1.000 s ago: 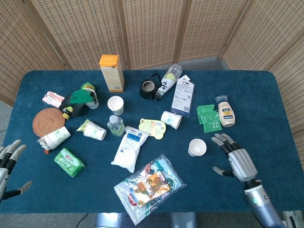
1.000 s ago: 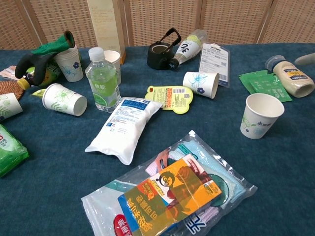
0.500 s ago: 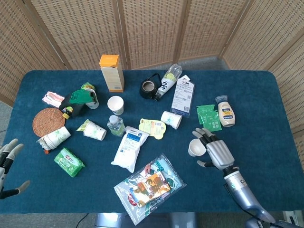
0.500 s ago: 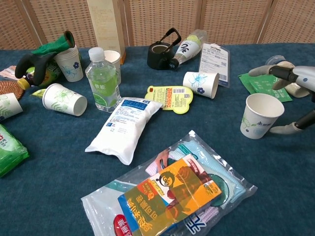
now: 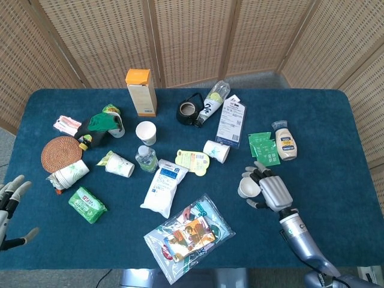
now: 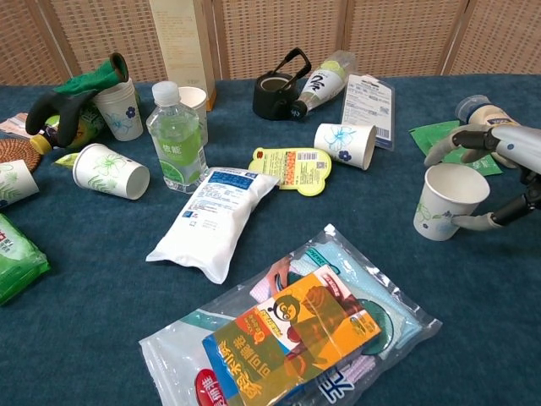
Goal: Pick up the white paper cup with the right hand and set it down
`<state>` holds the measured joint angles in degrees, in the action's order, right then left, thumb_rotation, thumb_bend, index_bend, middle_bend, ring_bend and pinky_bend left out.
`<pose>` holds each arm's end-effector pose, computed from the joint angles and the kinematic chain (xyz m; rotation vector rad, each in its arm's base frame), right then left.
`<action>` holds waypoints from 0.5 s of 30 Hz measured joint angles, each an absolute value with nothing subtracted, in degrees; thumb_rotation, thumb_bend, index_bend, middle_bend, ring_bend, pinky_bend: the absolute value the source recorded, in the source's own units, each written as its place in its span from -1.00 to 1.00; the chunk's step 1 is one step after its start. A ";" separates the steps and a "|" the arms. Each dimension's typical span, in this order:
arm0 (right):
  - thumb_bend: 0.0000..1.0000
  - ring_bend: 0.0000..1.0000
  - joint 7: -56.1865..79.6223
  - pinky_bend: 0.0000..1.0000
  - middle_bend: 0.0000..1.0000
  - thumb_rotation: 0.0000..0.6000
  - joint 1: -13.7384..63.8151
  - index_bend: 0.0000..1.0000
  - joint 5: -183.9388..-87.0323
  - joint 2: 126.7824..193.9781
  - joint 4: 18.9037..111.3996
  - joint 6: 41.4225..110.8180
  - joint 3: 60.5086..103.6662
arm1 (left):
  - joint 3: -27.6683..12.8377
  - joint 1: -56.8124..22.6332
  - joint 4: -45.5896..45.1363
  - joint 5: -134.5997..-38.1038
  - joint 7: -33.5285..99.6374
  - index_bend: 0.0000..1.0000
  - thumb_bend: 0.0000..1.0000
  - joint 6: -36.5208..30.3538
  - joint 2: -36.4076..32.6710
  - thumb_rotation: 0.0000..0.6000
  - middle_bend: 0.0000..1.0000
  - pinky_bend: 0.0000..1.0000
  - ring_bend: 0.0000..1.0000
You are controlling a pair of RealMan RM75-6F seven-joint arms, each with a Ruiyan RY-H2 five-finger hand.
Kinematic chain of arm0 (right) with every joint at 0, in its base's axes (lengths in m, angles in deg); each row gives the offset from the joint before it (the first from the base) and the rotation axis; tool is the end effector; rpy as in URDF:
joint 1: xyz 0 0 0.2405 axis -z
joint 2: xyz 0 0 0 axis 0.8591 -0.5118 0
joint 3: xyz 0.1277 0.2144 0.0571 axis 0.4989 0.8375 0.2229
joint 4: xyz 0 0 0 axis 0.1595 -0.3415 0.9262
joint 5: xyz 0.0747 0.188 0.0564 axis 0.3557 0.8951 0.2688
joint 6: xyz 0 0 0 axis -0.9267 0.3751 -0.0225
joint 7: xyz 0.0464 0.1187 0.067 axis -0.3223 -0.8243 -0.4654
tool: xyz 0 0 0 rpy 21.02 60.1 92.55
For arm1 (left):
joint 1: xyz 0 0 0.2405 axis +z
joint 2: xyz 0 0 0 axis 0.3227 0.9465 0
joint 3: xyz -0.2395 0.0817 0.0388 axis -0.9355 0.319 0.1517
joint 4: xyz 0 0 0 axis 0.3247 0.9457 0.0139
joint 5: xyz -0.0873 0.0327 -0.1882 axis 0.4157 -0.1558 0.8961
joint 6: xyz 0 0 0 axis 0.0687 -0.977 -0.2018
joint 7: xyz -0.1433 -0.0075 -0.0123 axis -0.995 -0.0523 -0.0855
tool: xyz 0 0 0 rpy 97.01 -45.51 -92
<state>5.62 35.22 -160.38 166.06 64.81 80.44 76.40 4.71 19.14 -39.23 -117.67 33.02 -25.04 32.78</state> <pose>-0.2465 -0.2774 0.0065 1.6963 -1.0735 1.1301 -0.2676 0.1280 0.1946 -1.4426 -1.0393 -0.8716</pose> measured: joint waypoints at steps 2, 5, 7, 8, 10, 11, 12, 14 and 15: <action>-0.40 -0.80 5.37 -0.53 -0.46 1.00 35.32 -0.33 -160.24 166.24 64.65 80.76 76.39 | 4.73 19.10 -39.32 -117.64 33.23 -1.00 -0.52 -24.89 32.70 1.00 -1.00 -1.00 -1.00; -0.35 -0.78 5.12 -0.51 -0.42 1.00 35.51 -0.29 -160.15 166.44 64.48 81.24 76.27 | 4.75 19.08 -39.42 -117.62 33.46 -1.00 -0.52 -24.82 32.64 1.00 -1.00 -1.00 -1.00; -0.34 -0.78 4.73 -0.50 -0.42 1.00 35.62 -0.29 -160.07 166.48 64.55 81.33 76.15 | 4.76 19.10 -39.44 -117.59 33.45 -1.00 -0.52 -24.83 32.62 1.00 -1.00 -1.00 -1.00; -0.34 -0.78 4.45 -0.50 -0.42 1.00 35.67 -0.29 -160.03 166.47 64.69 81.38 76.11 | 4.77 19.11 -39.42 -117.61 33.45 -1.00 -0.52 -24.84 32.62 1.00 -1.00 -1.00 -1.00; -0.34 -0.78 3.38 -0.50 -0.42 1.00 35.81 -0.29 -159.89 166.38 65.27 81.45 76.05 | 4.80 19.16 -39.47 -117.70 33.48 -1.00 -0.52 -24.91 32.60 1.00 -1.00 -1.00 -1.00; -0.35 -0.78 2.70 -0.50 -0.42 1.00 35.87 -0.29 -159.78 166.31 65.63 81.45 76.05 | 4.81 19.15 -39.48 -117.71 33.48 -1.00 -0.52 -24.88 32.60 1.00 -1.00 -1.00 -1.00; -0.35 -0.78 1.87 -0.50 -0.42 1.00 35.94 -0.29 -159.63 166.22 66.05 81.41 76.05 | 4.84 19.14 -39.48 -117.72 33.46 -1.00 -0.52 -24.82 32.60 1.00 -1.00 -1.00 -1.00; -0.35 -0.78 -0.67 -0.50 -0.42 1.00 36.08 -0.28 -159.06 165.94 67.23 81.21 76.20 | 4.87 19.09 -39.49 -117.73 33.50 -1.00 -0.52 -24.69 32.59 1.00 -1.00 -1.00 -1.00; -0.35 -0.78 -2.00 -0.50 -0.42 1.00 36.13 -0.28 -158.71 165.79 67.80 81.06 76.32 | 4.89 19.06 -39.51 -117.76 33.55 -1.00 -0.52 -24.60 32.57 1.00 -1.00 -1.00 -1.00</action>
<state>-2.00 36.13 -158.71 165.79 67.80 81.06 76.32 4.89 19.06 -39.51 -117.76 33.55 -24.60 32.57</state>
